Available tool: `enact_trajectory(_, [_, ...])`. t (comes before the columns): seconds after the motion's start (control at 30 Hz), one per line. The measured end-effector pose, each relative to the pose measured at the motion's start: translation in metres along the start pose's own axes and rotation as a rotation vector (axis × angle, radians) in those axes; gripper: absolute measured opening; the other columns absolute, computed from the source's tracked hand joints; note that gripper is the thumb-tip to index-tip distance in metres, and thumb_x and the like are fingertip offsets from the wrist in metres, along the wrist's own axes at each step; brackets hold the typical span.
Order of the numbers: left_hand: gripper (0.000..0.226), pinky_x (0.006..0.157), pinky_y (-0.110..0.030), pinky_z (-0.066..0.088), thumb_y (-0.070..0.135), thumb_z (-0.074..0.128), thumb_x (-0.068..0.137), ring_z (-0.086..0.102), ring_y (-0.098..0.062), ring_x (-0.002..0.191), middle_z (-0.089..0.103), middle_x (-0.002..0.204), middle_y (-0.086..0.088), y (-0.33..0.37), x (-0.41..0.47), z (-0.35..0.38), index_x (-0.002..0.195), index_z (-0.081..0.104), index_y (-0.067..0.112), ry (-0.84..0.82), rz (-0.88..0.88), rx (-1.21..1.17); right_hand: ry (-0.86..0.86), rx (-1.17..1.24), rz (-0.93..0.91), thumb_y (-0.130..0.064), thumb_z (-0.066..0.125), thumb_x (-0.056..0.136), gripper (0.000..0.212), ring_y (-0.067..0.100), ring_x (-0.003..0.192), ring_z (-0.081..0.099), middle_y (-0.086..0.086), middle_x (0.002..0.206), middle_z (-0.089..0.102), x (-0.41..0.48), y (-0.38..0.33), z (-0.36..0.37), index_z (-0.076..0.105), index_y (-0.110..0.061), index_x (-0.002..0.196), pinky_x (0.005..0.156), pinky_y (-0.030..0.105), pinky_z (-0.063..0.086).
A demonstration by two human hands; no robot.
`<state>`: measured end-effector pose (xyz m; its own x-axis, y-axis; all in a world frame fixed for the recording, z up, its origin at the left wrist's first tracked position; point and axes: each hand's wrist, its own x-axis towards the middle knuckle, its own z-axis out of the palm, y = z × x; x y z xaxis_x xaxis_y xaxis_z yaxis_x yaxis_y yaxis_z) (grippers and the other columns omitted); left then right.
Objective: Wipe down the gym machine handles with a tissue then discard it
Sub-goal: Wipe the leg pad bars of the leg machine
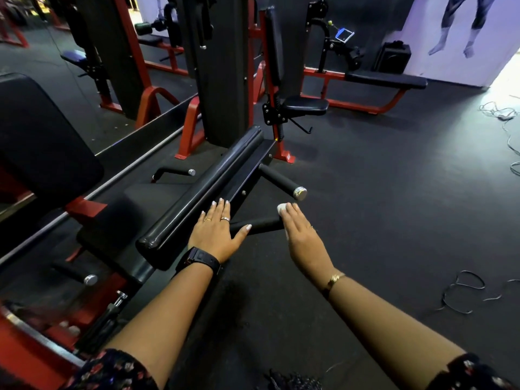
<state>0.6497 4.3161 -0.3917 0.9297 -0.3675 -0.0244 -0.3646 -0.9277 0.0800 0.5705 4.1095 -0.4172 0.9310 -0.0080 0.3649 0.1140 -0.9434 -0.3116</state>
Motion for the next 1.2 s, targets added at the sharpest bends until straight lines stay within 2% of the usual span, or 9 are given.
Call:
enact_trajectory(0.1, [0.087,0.122,-0.037,0.005,0.070,0.016,0.092,0.000,-0.017,0.150,0.003,0.163,-0.004,0.000,0.000,0.001,0.155,0.004,0.011,0.013,-0.003,-0.008,0.049,-0.178,-0.126,0.007,0.042,0.088,0.060,0.029,0.143,0.026,0.014,0.154,0.029,-0.018,0.002,0.007,0.032,-0.001,0.147,0.114,0.044,0.030])
enact_trajectory(0.2, [0.086,0.122,-0.038,0.006,0.070,0.016,0.092,0.000,-0.017,0.150,0.003,0.163,-0.004,0.001,0.001,0.001,0.155,0.005,0.011,0.008,-0.003,-0.002,0.005,-0.226,-0.066,0.001,0.033,0.087,0.058,0.029,0.143,0.027,0.013,0.152,0.035,-0.001,-0.003,0.001,0.036,-0.004,0.146,0.114,0.049,0.030])
enact_trajectory(0.33, [0.086,0.122,-0.038,0.006,0.069,0.018,0.093,0.001,-0.017,0.150,0.004,0.163,-0.003,0.000,0.000,0.002,0.155,0.006,0.012,0.018,-0.008,-0.006,-0.139,-0.159,0.031,-0.001,0.044,0.088,0.048,0.031,0.147,0.007,0.008,0.141,0.040,0.026,-0.011,-0.001,0.041,-0.008,0.136,0.118,0.044,0.006])
enact_trajectory(0.53, [0.085,0.121,-0.036,0.005,0.068,0.021,0.094,0.000,-0.017,0.150,0.003,0.163,-0.004,-0.001,-0.001,0.000,0.155,0.005,0.011,0.008,0.006,-0.004,0.070,-0.175,-0.123,-0.001,0.029,0.088,0.053,0.030,0.137,0.037,0.017,0.143,0.046,-0.007,-0.011,0.000,0.045,0.002,0.139,0.117,0.042,0.022])
enact_trajectory(0.67, [0.088,0.121,-0.034,0.005,0.069,0.022,0.093,0.001,-0.016,0.150,0.004,0.163,-0.004,-0.001,-0.005,-0.001,0.155,0.003,0.010,0.018,-0.007,0.001,0.023,-0.215,-0.058,-0.015,0.031,0.086,0.044,0.031,0.111,0.060,0.014,0.108,0.067,0.020,-0.030,-0.006,0.064,-0.003,0.111,0.113,0.045,0.027])
enact_trajectory(0.73, [0.092,0.120,-0.033,0.006,0.071,0.026,0.090,0.003,-0.017,0.150,0.005,0.163,-0.005,0.000,-0.005,-0.004,0.155,0.002,0.010,0.005,-0.035,-0.027,-0.041,-0.145,0.002,-0.022,0.026,0.083,0.043,0.031,0.095,0.063,0.011,0.090,0.067,0.039,-0.044,-0.007,0.065,-0.007,0.095,0.110,0.048,0.029])
enact_trajectory(0.87, [0.100,0.119,-0.031,0.011,0.073,0.040,0.086,0.007,-0.018,0.150,0.008,0.163,-0.006,-0.006,-0.005,-0.007,0.155,0.005,0.010,-0.004,-0.111,-0.128,-0.045,-0.089,-0.178,-0.018,0.032,0.085,0.047,0.033,0.115,0.059,0.018,0.116,0.066,0.027,-0.054,0.013,0.065,-0.002,0.113,0.109,0.048,0.033])
enact_trajectory(1.0, [0.090,0.120,-0.032,0.007,0.063,0.039,0.093,-0.001,-0.017,0.150,0.001,0.163,-0.006,-0.019,-0.005,-0.005,0.155,0.002,0.011,-0.040,-0.005,-0.058,0.079,-0.246,-0.400,-0.004,0.033,0.088,0.048,0.031,0.129,0.049,0.019,0.136,0.053,0.006,-0.025,0.013,0.056,0.002,0.129,0.115,0.046,0.024])
enact_trajectory(1.2, [0.106,0.120,-0.031,0.002,0.048,0.066,0.086,-0.004,-0.019,0.150,-0.008,0.163,-0.003,-0.031,-0.013,-0.002,0.154,-0.009,0.015,-0.077,0.081,0.045,0.031,-0.337,-0.103,-0.006,0.041,0.083,0.043,0.036,0.117,0.058,0.022,0.121,0.063,0.027,-0.053,0.027,0.061,0.002,0.120,0.114,0.051,0.018])
